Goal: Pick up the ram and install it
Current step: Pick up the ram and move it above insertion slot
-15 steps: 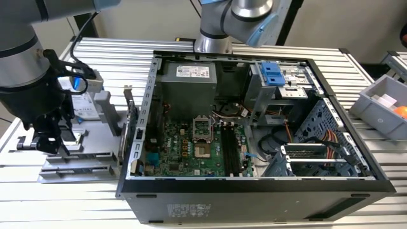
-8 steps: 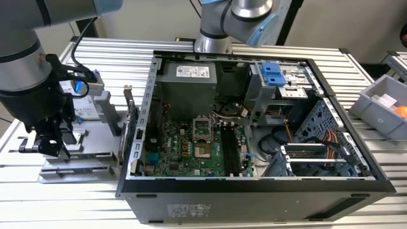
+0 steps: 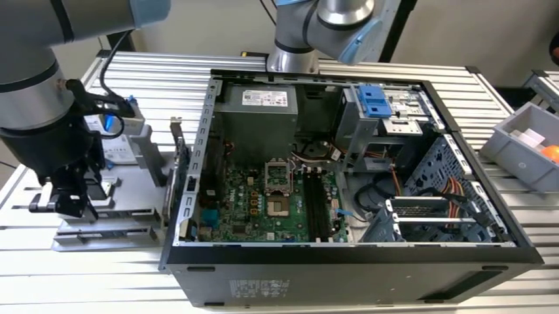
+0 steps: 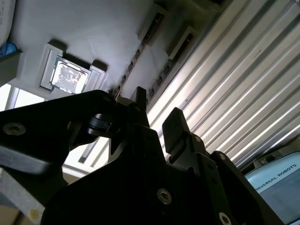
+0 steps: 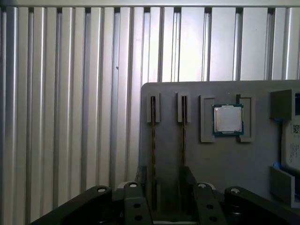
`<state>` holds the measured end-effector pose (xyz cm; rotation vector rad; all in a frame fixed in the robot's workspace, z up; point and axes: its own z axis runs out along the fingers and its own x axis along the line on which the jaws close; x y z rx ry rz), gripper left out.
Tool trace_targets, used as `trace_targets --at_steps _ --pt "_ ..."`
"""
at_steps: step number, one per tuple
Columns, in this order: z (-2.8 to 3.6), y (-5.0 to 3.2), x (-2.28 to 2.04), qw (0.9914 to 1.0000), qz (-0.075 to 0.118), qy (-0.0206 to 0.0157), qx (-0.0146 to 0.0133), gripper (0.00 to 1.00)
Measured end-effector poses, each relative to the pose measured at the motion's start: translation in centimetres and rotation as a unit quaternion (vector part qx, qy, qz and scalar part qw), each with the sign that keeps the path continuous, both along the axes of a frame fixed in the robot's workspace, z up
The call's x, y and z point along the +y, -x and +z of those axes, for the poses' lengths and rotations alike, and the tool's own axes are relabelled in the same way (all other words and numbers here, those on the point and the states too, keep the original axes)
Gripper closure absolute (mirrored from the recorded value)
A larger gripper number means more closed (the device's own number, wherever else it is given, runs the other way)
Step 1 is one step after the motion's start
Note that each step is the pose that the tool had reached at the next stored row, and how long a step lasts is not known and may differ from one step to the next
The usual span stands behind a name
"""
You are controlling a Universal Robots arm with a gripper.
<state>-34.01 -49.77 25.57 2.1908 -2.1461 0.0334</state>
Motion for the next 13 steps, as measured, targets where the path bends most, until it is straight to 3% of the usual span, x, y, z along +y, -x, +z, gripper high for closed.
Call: trace_targets --at_steps 3,9,11,13 --pt "-0.46 0.00 0.00 1.00000 0.000 0.0019 0.0001 1.00" --pt "-1.16 0.01 -0.21 1.00000 0.000 0.0021 0.0002 1.00" --pt "-1.85 0.00 -0.38 1.00000 0.001 0.0020 0.0002 1.00" --pt "-1.97 -0.01 -0.38 0.99999 0.004 0.0020 0.0002 1.00"
